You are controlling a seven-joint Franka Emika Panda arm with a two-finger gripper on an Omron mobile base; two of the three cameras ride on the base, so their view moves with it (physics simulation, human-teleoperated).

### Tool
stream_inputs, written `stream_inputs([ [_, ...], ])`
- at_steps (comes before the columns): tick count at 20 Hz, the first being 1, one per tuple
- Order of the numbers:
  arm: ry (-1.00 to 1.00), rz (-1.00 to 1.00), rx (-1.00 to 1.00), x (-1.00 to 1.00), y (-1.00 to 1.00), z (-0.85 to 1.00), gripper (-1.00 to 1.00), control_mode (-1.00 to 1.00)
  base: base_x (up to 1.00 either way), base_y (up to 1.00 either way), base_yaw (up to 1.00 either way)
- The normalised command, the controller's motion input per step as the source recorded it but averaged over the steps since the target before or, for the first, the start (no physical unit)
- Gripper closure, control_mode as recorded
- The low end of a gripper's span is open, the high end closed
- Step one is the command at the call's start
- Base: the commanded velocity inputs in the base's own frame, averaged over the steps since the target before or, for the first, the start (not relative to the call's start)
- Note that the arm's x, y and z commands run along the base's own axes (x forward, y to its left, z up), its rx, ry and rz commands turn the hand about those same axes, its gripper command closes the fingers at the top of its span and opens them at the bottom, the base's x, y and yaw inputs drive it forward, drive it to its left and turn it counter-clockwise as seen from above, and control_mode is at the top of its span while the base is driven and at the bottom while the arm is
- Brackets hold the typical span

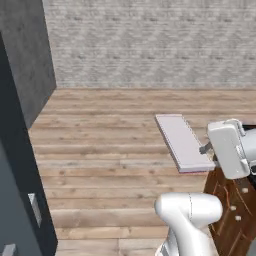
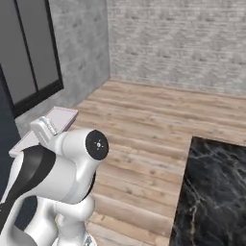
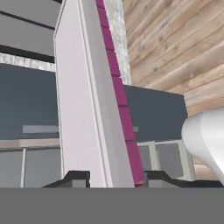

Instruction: The ice cube tray has been filled with water. Take the tray and place it in the freezer to make ice. Close the freezer door after placing the tray.

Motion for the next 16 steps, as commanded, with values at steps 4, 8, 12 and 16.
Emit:
stream_inputs([
  [4, 0.00, 0.00, 0.00, 0.00, 0.00, 0.00, 1.00, 1.00, 1.00, 0.00, 0.51],
  [8, 0.00, 0.00, 0.00, 0.00, 0.00, 0.00, 1.00, 1.00, 0.88, 0.00, 0.62],
  [12, 0.00, 0.00, 0.00, 0.00, 0.00, 0.00, 1.00, 1.00, 0.27, -0.01, 0.73],
  [16, 0.00, 0.00, 0.00, 0.00, 0.00, 0.00, 1.00, 1.00, 0.02, 0.00, 0.81],
])
